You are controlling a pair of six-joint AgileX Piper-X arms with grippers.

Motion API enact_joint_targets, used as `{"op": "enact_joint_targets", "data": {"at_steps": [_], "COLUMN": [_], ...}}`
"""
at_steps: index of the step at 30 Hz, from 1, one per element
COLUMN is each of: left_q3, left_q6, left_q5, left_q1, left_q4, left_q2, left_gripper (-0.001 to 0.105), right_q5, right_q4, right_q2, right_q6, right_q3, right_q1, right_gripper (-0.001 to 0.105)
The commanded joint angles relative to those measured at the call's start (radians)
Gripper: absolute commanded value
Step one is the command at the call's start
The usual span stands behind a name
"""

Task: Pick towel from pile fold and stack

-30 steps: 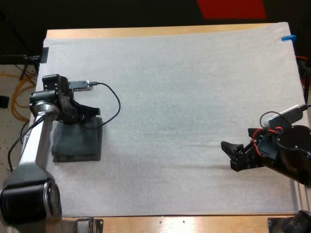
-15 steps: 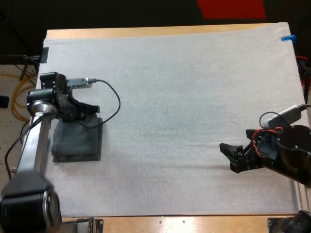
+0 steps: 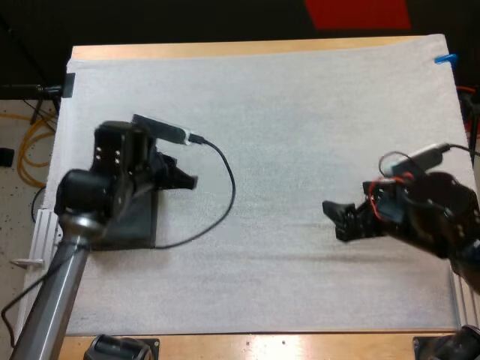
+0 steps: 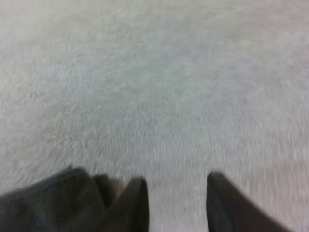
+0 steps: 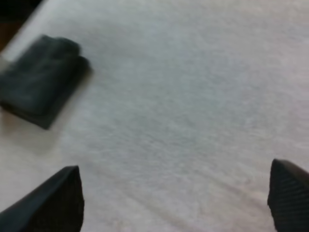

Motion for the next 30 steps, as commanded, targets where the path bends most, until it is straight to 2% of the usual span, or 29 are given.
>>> {"op": "enact_joint_targets", "data": {"at_steps": [1, 5, 7, 10, 13, 15, 18, 19, 20, 22, 24, 26, 30], "left_q3": [-0.005, -0.005, -0.005, -0.005, -0.005, -0.005, -0.005, -0.005, -0.005, -0.005, -0.005, -0.005, -0.005], "left_q6": [-0.008, -0.008, -0.008, 0.026, 0.067, 0.069, 0.072, 0.080, 0.083, 0.090, 0.057, 0.052, 0.080], "left_q5": [-0.045, -0.050, -0.058, -0.120, -0.140, -0.140, -0.129, -0.102, -0.089, -0.017, 0.023, 0.066, 0.052], "left_q1": [-0.032, -0.059, -0.058, -0.052, -0.028, 0.003, 0.112, 0.172, 0.194, 0.316, 0.369, 0.381, 0.326], "left_q4": [0.008, 0.016, 0.029, 0.051, 0.060, 0.060, 0.058, 0.058, 0.058, 0.064, 0.066, 0.066, 0.066], "left_q2": [-0.030, -0.080, -0.109, -0.146, -0.180, -0.199, -0.220, -0.228, -0.232, -0.254, -0.286, -0.323, -0.447], "left_gripper": [0.028, 0.028, 0.028, 0.028, 0.028, 0.028, 0.028, 0.028, 0.028, 0.028, 0.028, 0.028, 0.028], "right_q5": [0.012, 0.012, 0.012, 0.012, 0.010, 0.012, 0.011, 0.011, 0.011, 0.011, 0.011, 0.011, 0.011], "right_q4": [-0.005, -0.005, -0.003, 0.010, 0.020, 0.028, 0.045, 0.052, 0.056, 0.071, 0.087, 0.100, 0.108], "right_q2": [0.020, 0.060, 0.068, 0.065, 0.050, 0.037, 0.009, -0.001, -0.007, -0.029, -0.045, -0.065, -0.124], "right_q6": [-0.039, -0.106, -0.161, -0.213, -0.220, -0.252, -0.282, -0.286, -0.286, -0.286, -0.286, -0.286, -0.283], "right_q3": [-0.006, -0.006, -0.006, -0.006, -0.006, -0.006, -0.006, -0.006, -0.006, -0.006, -0.006, -0.006, -0.006], "right_q1": [-0.047, -0.177, -0.288, -0.415, -0.506, -0.533, -0.549, -0.550, -0.550, -0.550, -0.550, -0.550, -0.550], "right_gripper": [0.075, 0.075, 0.075, 0.075, 0.075, 0.075, 0.075, 0.075, 0.075, 0.075, 0.075, 0.075, 0.075]}}
